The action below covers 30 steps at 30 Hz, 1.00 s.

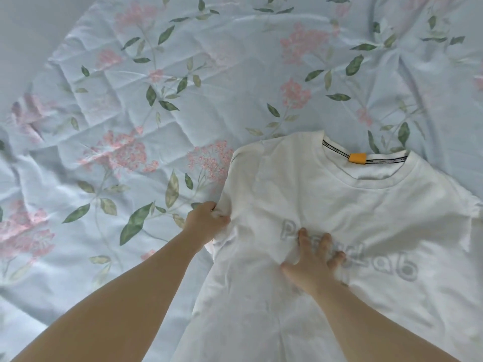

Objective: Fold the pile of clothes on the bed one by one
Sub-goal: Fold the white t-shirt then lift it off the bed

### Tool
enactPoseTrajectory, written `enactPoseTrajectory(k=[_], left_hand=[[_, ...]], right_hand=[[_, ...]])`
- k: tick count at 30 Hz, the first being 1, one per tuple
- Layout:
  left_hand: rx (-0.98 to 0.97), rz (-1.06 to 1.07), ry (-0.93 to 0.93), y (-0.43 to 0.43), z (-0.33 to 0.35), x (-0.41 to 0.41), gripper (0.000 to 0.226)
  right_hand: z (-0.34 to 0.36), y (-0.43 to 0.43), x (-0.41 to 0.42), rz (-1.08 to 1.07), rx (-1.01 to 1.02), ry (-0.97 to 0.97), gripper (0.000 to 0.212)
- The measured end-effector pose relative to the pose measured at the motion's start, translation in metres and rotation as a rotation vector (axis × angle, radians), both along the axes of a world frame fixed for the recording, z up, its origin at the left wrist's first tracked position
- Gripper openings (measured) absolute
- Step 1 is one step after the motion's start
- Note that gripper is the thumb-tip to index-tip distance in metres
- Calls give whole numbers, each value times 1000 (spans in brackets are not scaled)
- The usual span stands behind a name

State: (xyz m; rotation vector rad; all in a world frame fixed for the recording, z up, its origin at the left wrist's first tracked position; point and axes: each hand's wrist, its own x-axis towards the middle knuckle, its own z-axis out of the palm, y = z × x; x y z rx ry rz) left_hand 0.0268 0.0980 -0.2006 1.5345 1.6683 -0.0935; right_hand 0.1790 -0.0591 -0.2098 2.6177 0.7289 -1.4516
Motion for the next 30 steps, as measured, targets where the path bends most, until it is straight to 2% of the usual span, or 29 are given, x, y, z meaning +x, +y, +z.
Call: enactPoseTrajectory(k=[2,4,7,8,10,12,13,14,16,18,20,24,27,30], left_hand=[[226,-2,26,-4,5,1,12],[358,-31,-10,-16,9,2,12],[281,-392,-79,-38,5,4,21],[226,-440,-109,-44,4,3,28],[125,-308,-209,-49,4,1,40],[158,-115,-252,-47,2,4,32],[193,-28,-233,-45,1,7,22],[205,61,-206,-41,-1,11,22],[122,169,-140,-32,-2,19,51],[29,77,-75,-28,-4,26,69],[-38,-50,-141,-25,-5,32,60],[-123,-147,-284,-20,-2,37,12],[-174,-50,-421,-17,3,38,29],[-142,16,-414,-7,10,30,24]], right_hand=[[-2,0,0,7,-12,-7,82],[-4,1,-1,5,-16,-9,84],[-9,1,0,-1,-18,-3,85],[-10,1,0,0,-17,-2,85],[-12,0,1,0,-14,1,86],[-14,-1,3,-22,-9,19,88],[-15,-1,4,-32,-9,28,88],[-16,-1,4,-35,-11,34,89],[-16,-2,5,-31,-14,38,90],[-17,-2,5,-26,-11,36,90],[-17,-2,4,-24,-8,34,90],[-16,-3,2,-28,-1,32,90],[-14,-2,1,-29,-8,31,90],[-14,-1,1,-29,-11,28,89]])
